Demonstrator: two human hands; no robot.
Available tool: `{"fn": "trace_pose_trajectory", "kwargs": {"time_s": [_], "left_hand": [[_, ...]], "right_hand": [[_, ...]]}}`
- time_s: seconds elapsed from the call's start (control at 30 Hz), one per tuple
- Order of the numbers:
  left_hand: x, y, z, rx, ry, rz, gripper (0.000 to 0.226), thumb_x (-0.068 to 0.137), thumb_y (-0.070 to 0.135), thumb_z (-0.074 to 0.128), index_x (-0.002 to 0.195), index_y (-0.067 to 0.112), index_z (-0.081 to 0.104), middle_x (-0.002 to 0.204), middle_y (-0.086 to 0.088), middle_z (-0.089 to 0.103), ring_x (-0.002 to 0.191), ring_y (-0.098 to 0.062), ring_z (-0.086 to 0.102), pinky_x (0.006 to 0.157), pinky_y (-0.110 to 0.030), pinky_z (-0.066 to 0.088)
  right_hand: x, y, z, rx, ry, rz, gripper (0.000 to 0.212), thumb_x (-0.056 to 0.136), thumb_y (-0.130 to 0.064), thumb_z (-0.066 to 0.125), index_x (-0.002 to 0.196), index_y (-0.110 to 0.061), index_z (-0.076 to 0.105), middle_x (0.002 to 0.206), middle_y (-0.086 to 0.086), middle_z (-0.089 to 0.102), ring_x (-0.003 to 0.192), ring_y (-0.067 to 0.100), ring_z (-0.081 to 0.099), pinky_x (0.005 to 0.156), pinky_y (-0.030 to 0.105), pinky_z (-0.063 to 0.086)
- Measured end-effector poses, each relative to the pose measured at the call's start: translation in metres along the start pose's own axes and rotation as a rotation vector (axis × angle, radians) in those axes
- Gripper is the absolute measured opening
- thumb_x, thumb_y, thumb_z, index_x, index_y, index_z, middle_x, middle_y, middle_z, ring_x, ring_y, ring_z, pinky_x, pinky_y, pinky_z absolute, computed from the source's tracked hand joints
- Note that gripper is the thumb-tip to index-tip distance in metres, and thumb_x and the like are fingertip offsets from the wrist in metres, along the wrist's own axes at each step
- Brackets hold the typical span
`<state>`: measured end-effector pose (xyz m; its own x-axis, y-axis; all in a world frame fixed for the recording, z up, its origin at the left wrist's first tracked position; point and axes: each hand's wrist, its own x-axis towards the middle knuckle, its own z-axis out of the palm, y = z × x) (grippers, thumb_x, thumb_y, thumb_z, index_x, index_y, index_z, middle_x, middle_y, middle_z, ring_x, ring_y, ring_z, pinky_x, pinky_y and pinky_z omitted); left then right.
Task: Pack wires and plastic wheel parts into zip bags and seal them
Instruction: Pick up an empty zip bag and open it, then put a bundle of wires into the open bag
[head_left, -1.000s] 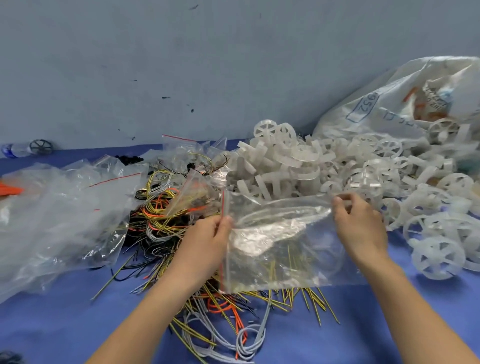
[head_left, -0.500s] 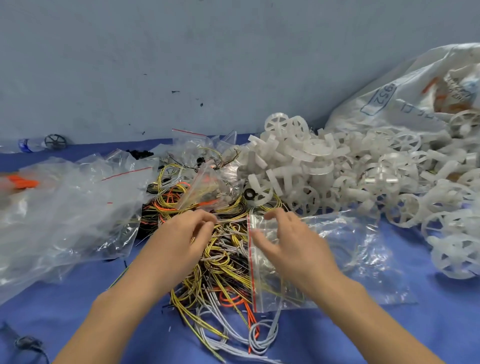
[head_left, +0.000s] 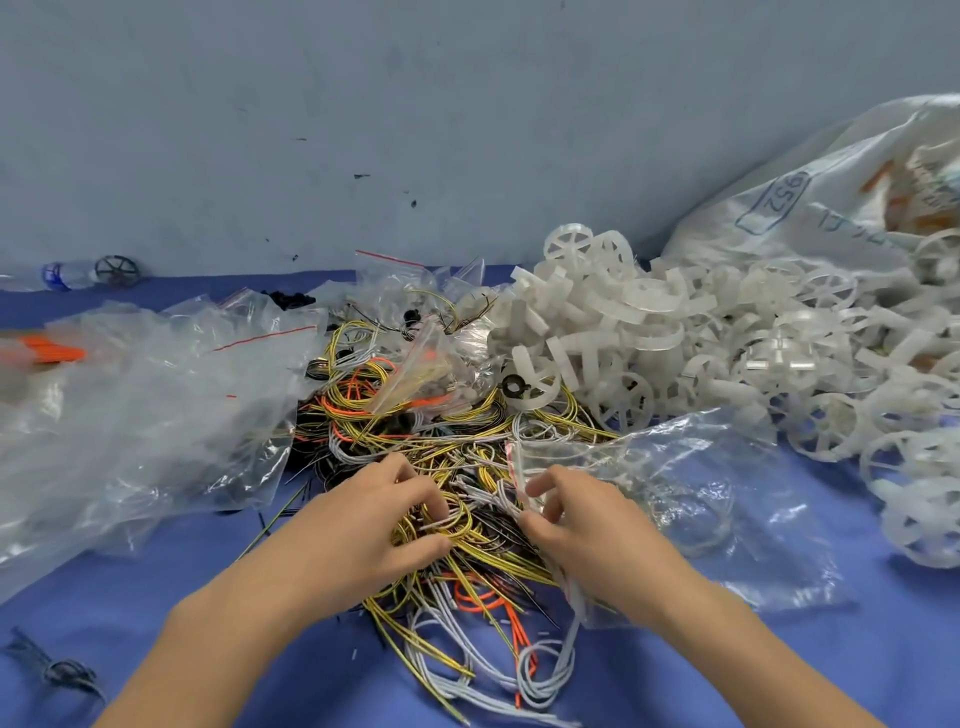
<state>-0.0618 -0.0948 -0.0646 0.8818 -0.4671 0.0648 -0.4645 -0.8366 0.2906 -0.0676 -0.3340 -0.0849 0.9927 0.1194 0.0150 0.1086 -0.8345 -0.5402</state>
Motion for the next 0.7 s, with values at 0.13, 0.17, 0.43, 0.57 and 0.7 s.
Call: {"fn": "trace_pose_trajectory", "kwargs": {"time_s": [0.13,0.17,0.43,0.57,0.7], "left_hand": [[-0.002,-0.003,-0.003,-0.049,0.010,0.009,0.025,0.083,0.069,0.049,0.098,0.049,0.050,0.106,0.028,0.038,0.090,0.005,0.050,0.079,-0.026,0.048],[-0.002,-0.004,-0.005,-0.101,0.035,0.020,0.025,0.083,0.069,0.049,0.096,0.048,0.052,0.107,0.029,0.040,0.095,0.005,0.050,0.083,-0.025,0.047],[0.002,0.004,-0.028,-0.435,0.444,0.036,0.017,0.084,0.054,0.056,0.086,0.038,0.064,0.083,0.018,0.067,0.076,-0.002,0.062,0.064,-0.009,0.043],[0.004,0.009,-0.039,-0.533,0.702,-0.020,0.019,0.090,0.052,0.056,0.092,0.037,0.067,0.075,0.013,0.067,0.061,-0.009,0.058,0.054,-0.019,0.044],[0.006,0.016,-0.049,-0.732,0.656,-0.045,0.020,0.090,0.045,0.055,0.090,0.034,0.072,0.060,0.003,0.054,0.048,-0.016,0.048,0.044,-0.024,0.039]], "right_hand": [[0.003,0.010,-0.006,0.160,-0.073,0.013,0.026,0.093,-0.044,0.060,0.117,-0.032,0.060,0.093,-0.017,0.061,0.087,0.002,0.060,0.081,0.026,0.051],[0.003,0.012,-0.007,0.183,-0.085,0.009,0.026,0.095,-0.041,0.060,0.119,-0.032,0.061,0.093,-0.017,0.061,0.085,0.001,0.061,0.079,0.024,0.051],[0.006,0.015,-0.009,0.162,0.025,-0.008,0.017,0.096,-0.028,0.048,0.103,-0.027,0.063,0.069,-0.007,0.058,0.049,-0.002,0.049,0.045,0.019,0.032],[0.006,0.016,-0.010,0.183,0.083,-0.002,0.013,0.094,-0.028,0.050,0.098,-0.029,0.062,0.072,-0.009,0.058,0.055,0.001,0.048,0.049,0.020,0.032],[0.010,0.020,-0.013,0.316,0.082,0.026,0.009,0.094,-0.031,0.053,0.094,-0.030,0.062,0.064,-0.008,0.060,0.047,0.002,0.045,0.048,0.023,0.037]]}}
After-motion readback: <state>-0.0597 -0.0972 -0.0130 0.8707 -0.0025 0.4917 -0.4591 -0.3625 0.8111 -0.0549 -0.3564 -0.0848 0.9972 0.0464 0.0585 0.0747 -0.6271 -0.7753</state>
